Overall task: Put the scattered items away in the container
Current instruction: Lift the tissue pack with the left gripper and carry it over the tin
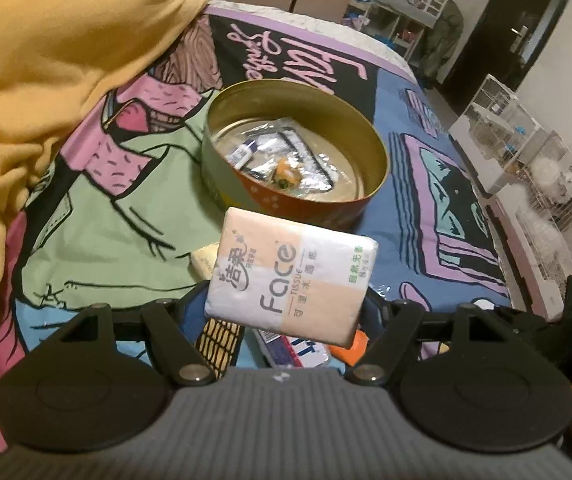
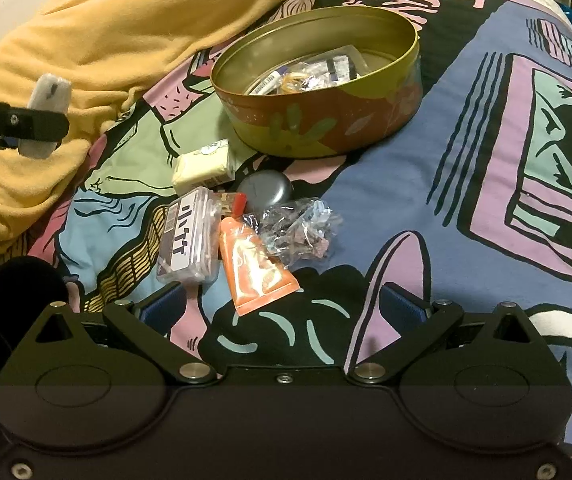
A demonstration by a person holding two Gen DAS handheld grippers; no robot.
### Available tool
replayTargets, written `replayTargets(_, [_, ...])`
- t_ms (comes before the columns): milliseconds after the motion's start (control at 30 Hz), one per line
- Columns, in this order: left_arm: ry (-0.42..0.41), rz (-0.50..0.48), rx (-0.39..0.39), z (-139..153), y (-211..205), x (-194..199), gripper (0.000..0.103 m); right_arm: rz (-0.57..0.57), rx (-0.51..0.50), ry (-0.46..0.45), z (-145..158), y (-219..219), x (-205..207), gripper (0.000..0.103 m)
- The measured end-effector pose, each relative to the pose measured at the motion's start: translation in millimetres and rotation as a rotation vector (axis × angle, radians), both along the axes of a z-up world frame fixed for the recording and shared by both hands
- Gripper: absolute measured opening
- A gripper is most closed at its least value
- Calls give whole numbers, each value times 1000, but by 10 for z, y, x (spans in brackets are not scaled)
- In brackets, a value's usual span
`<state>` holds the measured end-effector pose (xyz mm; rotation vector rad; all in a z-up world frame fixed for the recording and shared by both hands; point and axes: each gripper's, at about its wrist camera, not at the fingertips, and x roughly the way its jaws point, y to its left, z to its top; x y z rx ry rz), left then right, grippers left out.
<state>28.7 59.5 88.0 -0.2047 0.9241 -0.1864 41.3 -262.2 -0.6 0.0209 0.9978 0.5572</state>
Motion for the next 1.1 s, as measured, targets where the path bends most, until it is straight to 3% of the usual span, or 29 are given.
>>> replayTargets(1100, [-68,-71,91,329,-483,711,75,-61,99,54,-61,-133,106,103])
